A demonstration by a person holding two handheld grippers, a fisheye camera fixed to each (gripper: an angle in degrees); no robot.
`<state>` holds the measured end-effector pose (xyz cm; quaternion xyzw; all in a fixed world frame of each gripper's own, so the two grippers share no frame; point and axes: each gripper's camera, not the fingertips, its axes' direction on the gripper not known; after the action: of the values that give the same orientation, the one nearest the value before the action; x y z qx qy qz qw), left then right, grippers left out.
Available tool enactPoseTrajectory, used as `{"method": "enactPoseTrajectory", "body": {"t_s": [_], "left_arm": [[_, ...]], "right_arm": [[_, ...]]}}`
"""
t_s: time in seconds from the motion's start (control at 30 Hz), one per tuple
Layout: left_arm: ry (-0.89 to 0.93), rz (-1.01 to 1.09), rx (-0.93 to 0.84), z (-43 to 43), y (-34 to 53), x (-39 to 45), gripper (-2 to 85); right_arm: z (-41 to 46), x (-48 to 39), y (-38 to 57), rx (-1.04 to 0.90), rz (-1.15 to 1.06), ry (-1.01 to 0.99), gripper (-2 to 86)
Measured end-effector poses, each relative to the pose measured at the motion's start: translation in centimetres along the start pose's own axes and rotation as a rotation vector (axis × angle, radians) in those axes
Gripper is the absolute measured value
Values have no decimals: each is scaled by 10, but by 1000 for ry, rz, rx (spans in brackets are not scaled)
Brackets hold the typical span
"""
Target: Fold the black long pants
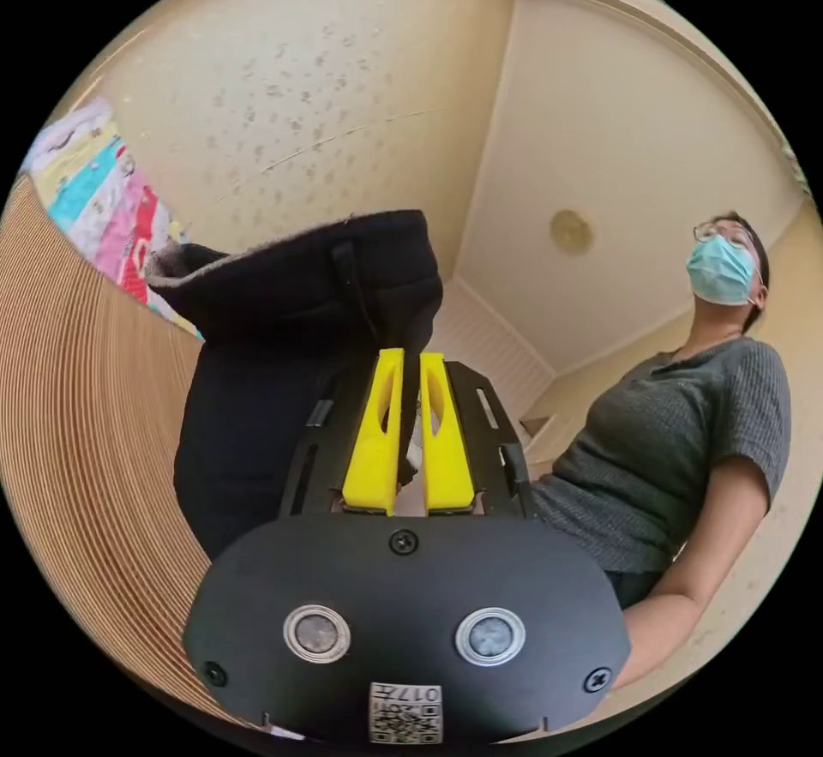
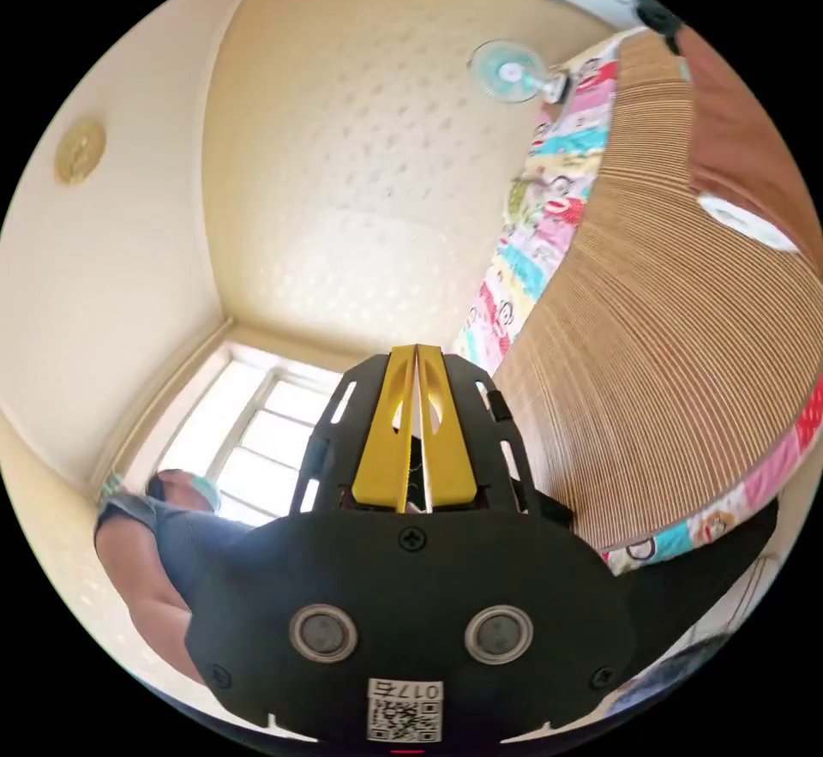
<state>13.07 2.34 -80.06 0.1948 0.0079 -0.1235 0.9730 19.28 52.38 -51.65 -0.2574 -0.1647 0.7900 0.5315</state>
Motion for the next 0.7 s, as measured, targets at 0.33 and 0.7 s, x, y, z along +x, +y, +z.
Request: {"method": "enactPoseTrajectory", "body": {"t_s": [0.33,0.7], "left_arm": [[653,630,7,55,-34,234,26],[1083,553,19,128,33,298,17]], "right_arm": [[225,-169,69,-562,-530,-307,90],[375,-273,235,-1016,-712,-339,234]]}}
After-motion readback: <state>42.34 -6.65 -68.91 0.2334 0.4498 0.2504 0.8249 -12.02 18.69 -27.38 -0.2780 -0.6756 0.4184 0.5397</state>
